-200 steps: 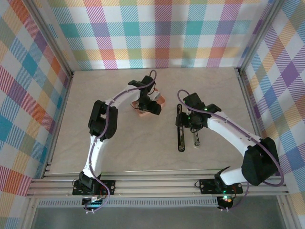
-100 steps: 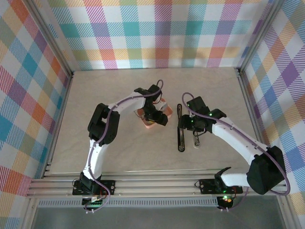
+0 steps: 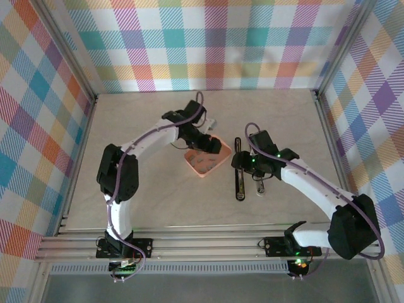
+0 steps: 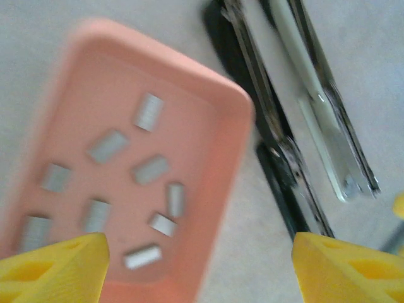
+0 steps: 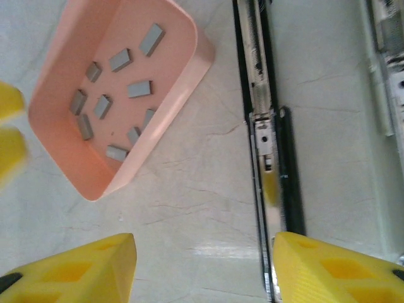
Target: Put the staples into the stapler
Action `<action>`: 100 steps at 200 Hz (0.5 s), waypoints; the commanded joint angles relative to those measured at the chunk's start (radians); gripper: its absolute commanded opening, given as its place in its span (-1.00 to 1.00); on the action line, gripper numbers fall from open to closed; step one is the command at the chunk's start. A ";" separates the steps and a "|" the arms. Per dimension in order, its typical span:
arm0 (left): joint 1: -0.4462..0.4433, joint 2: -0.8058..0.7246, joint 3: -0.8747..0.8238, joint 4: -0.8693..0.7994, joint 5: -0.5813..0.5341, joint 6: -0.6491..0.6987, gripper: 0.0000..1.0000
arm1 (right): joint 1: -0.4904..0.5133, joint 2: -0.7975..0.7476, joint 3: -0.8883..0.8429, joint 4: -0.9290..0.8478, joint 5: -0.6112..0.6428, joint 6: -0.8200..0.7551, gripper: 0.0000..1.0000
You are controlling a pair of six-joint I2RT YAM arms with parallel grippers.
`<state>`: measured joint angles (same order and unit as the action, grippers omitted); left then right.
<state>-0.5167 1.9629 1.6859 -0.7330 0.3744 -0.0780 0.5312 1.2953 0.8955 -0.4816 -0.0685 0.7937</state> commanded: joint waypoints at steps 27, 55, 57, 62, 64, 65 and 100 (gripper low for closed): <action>0.088 0.159 0.086 0.022 -0.042 0.028 0.51 | 0.011 0.147 0.017 0.206 -0.102 0.107 0.26; 0.092 0.212 0.088 0.045 0.005 0.018 0.48 | 0.007 0.257 0.084 0.222 -0.109 0.088 0.27; 0.092 0.215 0.086 0.046 0.008 0.017 0.48 | 0.005 0.263 0.088 0.224 -0.109 0.086 0.27; 0.092 0.217 0.080 0.052 0.018 0.015 0.48 | 0.002 0.281 0.098 0.228 -0.111 0.087 0.27; 0.092 0.217 0.075 0.057 0.021 0.013 0.47 | 0.001 0.289 0.102 0.229 -0.111 0.086 0.27; 0.092 0.217 0.073 0.058 0.023 0.013 0.47 | -0.001 0.292 0.103 0.231 -0.110 0.086 0.27; 0.092 0.166 -0.031 0.137 0.086 -0.016 0.40 | -0.033 0.396 0.150 0.264 -0.127 0.086 0.27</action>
<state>-0.4229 2.1910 1.7184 -0.6624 0.3882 -0.0677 0.5228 1.6402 1.0016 -0.2676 -0.1673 0.8738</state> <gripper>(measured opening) 0.710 0.635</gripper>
